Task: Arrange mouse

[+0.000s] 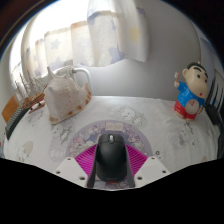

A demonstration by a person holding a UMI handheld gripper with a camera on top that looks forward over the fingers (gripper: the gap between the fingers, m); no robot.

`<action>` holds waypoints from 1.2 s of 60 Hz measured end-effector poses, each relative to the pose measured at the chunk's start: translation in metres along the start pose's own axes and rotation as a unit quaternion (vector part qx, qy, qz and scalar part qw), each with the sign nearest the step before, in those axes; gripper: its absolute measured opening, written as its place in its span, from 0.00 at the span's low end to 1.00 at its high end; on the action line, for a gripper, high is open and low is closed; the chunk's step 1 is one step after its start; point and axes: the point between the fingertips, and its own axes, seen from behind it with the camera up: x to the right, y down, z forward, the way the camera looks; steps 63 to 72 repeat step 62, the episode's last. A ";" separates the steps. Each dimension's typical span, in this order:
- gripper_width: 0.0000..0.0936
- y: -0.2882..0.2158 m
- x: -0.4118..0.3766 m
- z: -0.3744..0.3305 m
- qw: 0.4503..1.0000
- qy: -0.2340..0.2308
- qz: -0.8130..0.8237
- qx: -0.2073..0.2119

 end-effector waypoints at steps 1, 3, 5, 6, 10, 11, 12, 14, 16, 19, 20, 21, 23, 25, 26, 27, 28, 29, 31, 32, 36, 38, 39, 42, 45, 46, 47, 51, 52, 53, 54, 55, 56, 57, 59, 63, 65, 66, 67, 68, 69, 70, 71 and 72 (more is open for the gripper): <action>0.51 0.001 0.000 0.002 1.000 0.000 0.000 0.000; 0.54 0.003 0.000 0.003 1.000 0.002 -0.005 0.002; 0.56 0.003 0.000 0.004 1.000 0.004 -0.011 0.003; 0.59 0.003 0.000 0.002 1.000 0.006 -0.013 0.001; 0.93 0.000 0.004 -0.007 1.000 0.017 -0.016 -0.006; 0.91 -0.001 0.005 -0.012 1.000 0.018 -0.015 -0.006; 0.88 -0.004 0.006 -0.017 1.000 0.021 -0.014 -0.006; 0.89 -0.009 0.008 -0.028 1.000 0.025 -0.011 -0.005; 0.92 -0.013 0.010 -0.043 1.000 0.028 -0.008 -0.007; 0.91 -0.020 0.014 -0.070 0.999 0.033 0.001 -0.008; 0.91 -0.022 0.016 -0.079 0.999 0.035 0.004 -0.008; 0.91 -0.023 0.017 -0.089 0.999 0.037 0.007 -0.008; 0.91 -0.024 0.020 -0.109 0.999 0.042 0.010 -0.012; 0.91 -0.024 0.025 -0.131 0.998 0.050 0.016 -0.018; 0.91 -0.023 0.027 -0.142 0.998 0.056 0.018 -0.021; 0.91 -0.022 0.030 -0.152 0.998 0.061 0.021 -0.024; 0.91 -0.020 0.032 -0.163 0.997 0.065 0.023 -0.028; 0.91 -0.019 0.033 -0.173 0.997 0.068 0.023 -0.031; 0.92 -0.015 0.036 -0.192 0.996 0.073 0.025 -0.036; 0.92 -0.013 0.039 -0.202 0.996 0.074 0.025 -0.038; 0.92 -0.004 0.046 -0.236 0.995 0.084 0.031 -0.046; 0.92 0.000 0.048 -0.249 0.995 0.088 0.034 -0.045; 0.92 0.002 0.049 -0.255 0.994 0.089 0.034 -0.045; 0.92 0.009 0.054 -0.272 0.994 0.093 0.030 -0.046; 0.92 0.014 0.056 -0.283 0.994 0.092 0.025 -0.044; 0.92 0.016 0.056 -0.286 0.995 0.091 0.026 -0.043; 0.92 0.018 0.057 -0.289 0.995 0.091 0.027 -0.042; 0.91 0.024 0.062 -0.298 0.994 0.096 0.022 -0.038; 0.91 0.026 0.063 -0.300 0.994 0.098 0.021 -0.037; 0.91 0.027 0.064 -0.303 0.994 0.102 0.019 -0.036; 0.92 0.029 0.065 -0.305 0.994 0.104 0.017 -0.036; 0.91 0.031 0.066 -0.307 0.994 0.105 0.015 -0.035; 0.92 0.032 0.066 -0.308 0.994 0.106 0.014 -0.035; 0.92 0.034 0.065 -0.309 0.994 0.105 0.014 -0.034; 0.91 0.037 0.065 -0.311 0.994 0.106 0.015 -0.031; 0.91 0.042 0.064 -0.313 0.993 0.108 0.016 -0.032; 0.91 0.042 0.064 -0.313 0.993 0.108 0.016 -0.032; 0.91 0.042 0.064 -0.313 0.993 0.108 0.016 -0.032; 0.91 0.042 0.064 -0.313 0.993 0.108 0.016 -0.032; 0.91 0.042 0.064 -0.313 0.993 0.108 0.016 -0.032; 0.91 0.042 0.064 -0.313 0.993 0.108 0.016 -0.032; 0.91 0.042 0.064 -0.313 0.993 0.108 0.016 -0.032; 0.91 0.042 0.064 -0.313 0.993 0.108 0.016 -0.032; 0.91 0.042 0.064 -0.313 0.993 0.108 0.016 -0.032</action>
